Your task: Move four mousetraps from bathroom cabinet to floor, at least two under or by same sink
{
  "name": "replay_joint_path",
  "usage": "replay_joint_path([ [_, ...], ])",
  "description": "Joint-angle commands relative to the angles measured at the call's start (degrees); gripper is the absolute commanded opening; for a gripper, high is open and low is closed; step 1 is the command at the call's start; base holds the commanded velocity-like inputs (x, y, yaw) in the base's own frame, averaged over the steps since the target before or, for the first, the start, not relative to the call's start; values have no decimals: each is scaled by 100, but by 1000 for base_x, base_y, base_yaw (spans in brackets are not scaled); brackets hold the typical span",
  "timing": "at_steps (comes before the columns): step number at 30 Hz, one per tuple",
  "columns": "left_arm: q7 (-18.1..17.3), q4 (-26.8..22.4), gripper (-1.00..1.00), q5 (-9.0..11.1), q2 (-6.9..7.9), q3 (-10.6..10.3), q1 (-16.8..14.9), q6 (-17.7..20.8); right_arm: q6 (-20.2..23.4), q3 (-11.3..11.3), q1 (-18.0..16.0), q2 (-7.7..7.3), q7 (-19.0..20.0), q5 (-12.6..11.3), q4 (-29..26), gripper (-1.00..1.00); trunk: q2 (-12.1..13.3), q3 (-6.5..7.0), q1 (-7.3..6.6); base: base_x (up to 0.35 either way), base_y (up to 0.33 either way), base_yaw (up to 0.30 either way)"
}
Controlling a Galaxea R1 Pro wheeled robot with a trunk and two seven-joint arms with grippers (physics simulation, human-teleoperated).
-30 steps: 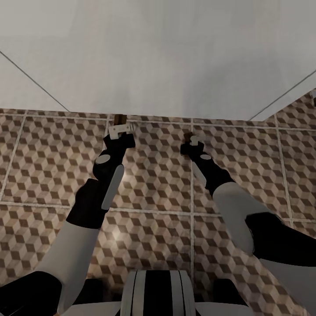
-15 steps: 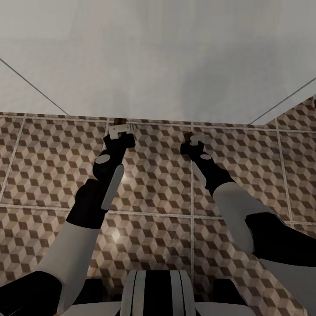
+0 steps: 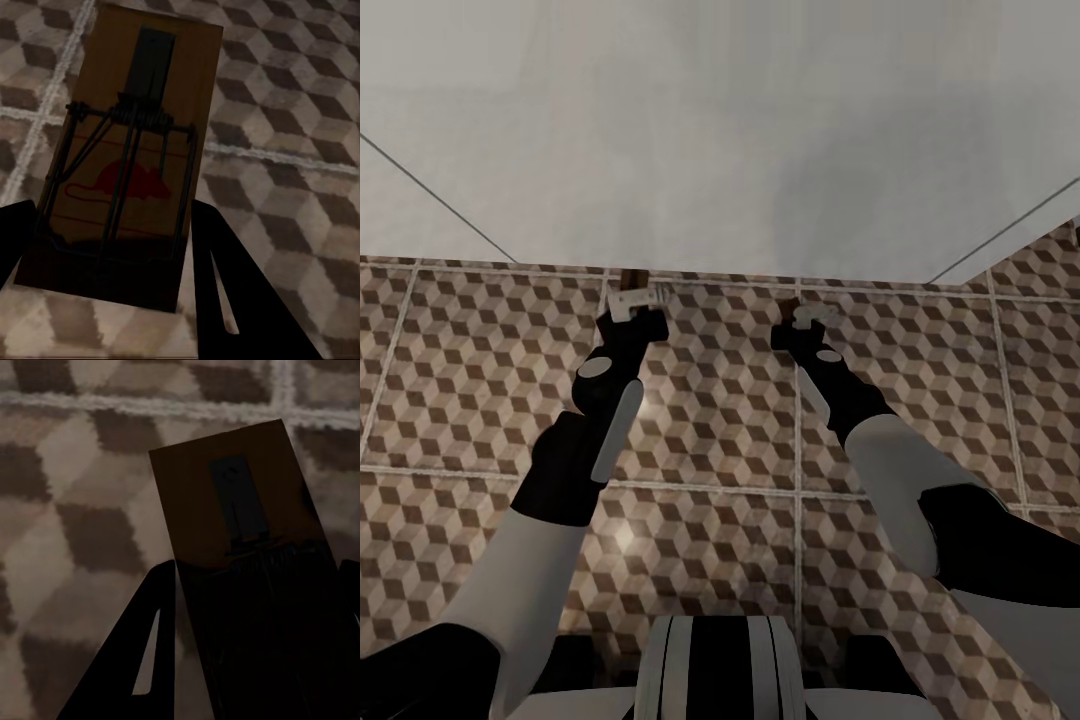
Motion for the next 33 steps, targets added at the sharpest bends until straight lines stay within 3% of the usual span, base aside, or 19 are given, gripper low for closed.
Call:
replay_joint_path([
  [1, 57, -7, -100, 38, 2, -11, 8, 22, 3, 31, -2, -3, -18, -24, -6, -100, -1, -3, -1, 0, 0, 0],
  [25, 58, -17, -100, 38, 2, -12, 64, 19, 162, 27, -2, 23, -33, -24, -328, -100, -1, -3, -1, 0, 0, 0],
  [33, 64, -218, -100, 38, 0, -148, 64, 26, 352, 27, -2, 51, -45, -36, -247, -100, -1, -3, -1, 0, 0, 0],
])
